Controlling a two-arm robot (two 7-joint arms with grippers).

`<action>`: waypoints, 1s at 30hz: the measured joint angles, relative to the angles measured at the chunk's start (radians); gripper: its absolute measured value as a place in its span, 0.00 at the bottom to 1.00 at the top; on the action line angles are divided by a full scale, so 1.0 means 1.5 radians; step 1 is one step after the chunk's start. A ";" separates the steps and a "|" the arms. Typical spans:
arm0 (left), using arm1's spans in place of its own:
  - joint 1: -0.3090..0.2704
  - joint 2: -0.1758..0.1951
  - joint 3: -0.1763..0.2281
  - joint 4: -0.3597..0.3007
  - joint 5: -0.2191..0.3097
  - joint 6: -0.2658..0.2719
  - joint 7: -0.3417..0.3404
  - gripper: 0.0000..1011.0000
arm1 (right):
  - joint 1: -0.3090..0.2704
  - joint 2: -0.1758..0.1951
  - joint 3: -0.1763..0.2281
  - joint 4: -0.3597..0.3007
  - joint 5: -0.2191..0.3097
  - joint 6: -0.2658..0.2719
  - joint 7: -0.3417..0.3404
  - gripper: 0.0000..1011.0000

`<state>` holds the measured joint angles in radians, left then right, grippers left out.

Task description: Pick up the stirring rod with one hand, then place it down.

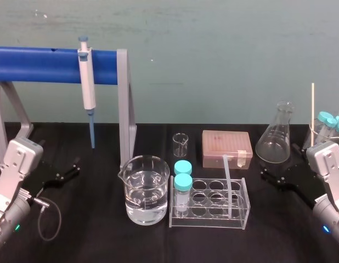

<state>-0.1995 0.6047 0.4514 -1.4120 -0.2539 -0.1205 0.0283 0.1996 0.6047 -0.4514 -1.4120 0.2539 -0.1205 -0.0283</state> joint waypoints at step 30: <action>0.000 0.000 0.000 0.000 0.000 0.000 0.000 0.99 | 0.000 0.000 0.000 0.000 0.000 0.000 0.000 0.99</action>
<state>-0.1995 0.6047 0.4514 -1.4120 -0.2539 -0.1205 0.0283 0.1996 0.6047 -0.4514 -1.4119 0.2540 -0.1205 -0.0283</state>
